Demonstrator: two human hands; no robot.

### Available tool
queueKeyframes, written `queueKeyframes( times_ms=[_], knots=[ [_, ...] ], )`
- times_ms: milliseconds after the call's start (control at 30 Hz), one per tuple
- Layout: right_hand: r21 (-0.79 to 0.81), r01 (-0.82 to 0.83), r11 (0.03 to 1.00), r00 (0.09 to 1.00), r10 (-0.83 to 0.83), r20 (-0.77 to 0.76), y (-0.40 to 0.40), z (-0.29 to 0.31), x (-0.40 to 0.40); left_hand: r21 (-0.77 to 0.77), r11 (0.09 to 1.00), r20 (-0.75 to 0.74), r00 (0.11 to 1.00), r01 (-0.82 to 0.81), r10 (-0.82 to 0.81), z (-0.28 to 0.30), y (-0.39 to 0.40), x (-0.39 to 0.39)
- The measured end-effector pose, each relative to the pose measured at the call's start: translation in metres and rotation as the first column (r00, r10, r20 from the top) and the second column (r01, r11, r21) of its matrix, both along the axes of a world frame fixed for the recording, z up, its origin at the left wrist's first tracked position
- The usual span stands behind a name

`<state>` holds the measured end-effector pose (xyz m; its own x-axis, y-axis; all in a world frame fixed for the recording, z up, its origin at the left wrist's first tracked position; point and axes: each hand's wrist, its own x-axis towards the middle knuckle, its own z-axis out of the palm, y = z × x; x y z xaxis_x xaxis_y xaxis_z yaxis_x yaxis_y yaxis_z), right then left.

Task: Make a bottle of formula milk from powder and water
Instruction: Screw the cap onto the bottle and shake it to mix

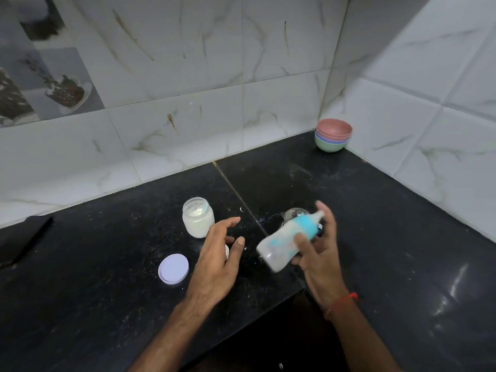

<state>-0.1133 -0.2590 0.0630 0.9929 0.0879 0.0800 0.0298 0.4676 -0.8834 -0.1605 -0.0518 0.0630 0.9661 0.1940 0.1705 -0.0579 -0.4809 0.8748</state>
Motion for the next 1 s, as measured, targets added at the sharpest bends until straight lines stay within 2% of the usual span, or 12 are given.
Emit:
queueKeyframes(
  times_ms=[100,200,267,333,433,500,600,700,767,833,900,1000],
  knots=[
    [-0.206,-0.125,0.970,0.980,0.154,0.129,-0.003,0.011,-0.002,0.021,1.000,0.001,1.000,0.020,-0.020,0.001,-0.003,0.000],
    [0.215,0.194,0.957,0.981,-0.191,-0.033,-0.004,0.013,0.007,0.006,1.000,0.005,1.000,0.016,-0.016,0.002,-0.003,-0.001],
    [0.535,0.358,0.765,0.933,-0.277,-0.230,-0.009,0.008,0.018,0.002,1.000,0.006,1.000,0.005,-0.005,0.001,-0.003,-0.001],
    [0.630,0.410,0.660,0.910,-0.250,-0.331,-0.011,0.001,0.024,0.004,1.000,0.002,1.000,0.005,-0.005,0.000,-0.003,-0.001],
    [0.410,0.286,0.866,0.951,-0.203,-0.234,0.001,0.001,0.013,0.010,1.000,-0.008,1.000,0.011,-0.011,0.000,-0.005,0.000],
    [0.063,0.050,0.997,0.999,-0.049,-0.022,0.000,0.010,0.005,0.013,1.000,-0.009,1.000,0.016,-0.016,0.001,-0.006,0.001],
    [-0.283,-0.190,0.940,0.957,0.242,0.161,-0.006,0.015,0.004,0.016,1.000,-0.007,1.000,0.021,-0.021,0.002,-0.005,0.003],
    [-0.001,0.068,0.998,0.997,-0.068,0.037,-0.010,0.015,0.010,-0.011,1.000,-0.001,1.000,0.009,-0.009,0.003,-0.003,0.004],
    [0.379,0.280,0.882,0.959,-0.236,-0.157,-0.012,0.010,0.018,-0.038,0.999,0.001,1.000,-0.002,0.002,0.004,-0.003,0.004],
    [0.582,0.362,0.728,0.931,-0.248,-0.269,-0.011,0.002,0.023,-0.046,0.999,0.001,1.000,-0.002,0.002,0.004,-0.003,0.003],
    [0.495,0.303,0.814,0.950,-0.216,-0.226,-0.006,0.002,0.015,-0.045,0.999,-0.003,1.000,0.004,-0.004,0.004,-0.003,0.003],
    [0.055,-0.081,0.995,0.996,0.082,-0.015,-0.005,0.012,0.000,-0.072,0.997,-0.017,1.000,0.002,-0.003,0.004,-0.004,0.006]
  ],
)
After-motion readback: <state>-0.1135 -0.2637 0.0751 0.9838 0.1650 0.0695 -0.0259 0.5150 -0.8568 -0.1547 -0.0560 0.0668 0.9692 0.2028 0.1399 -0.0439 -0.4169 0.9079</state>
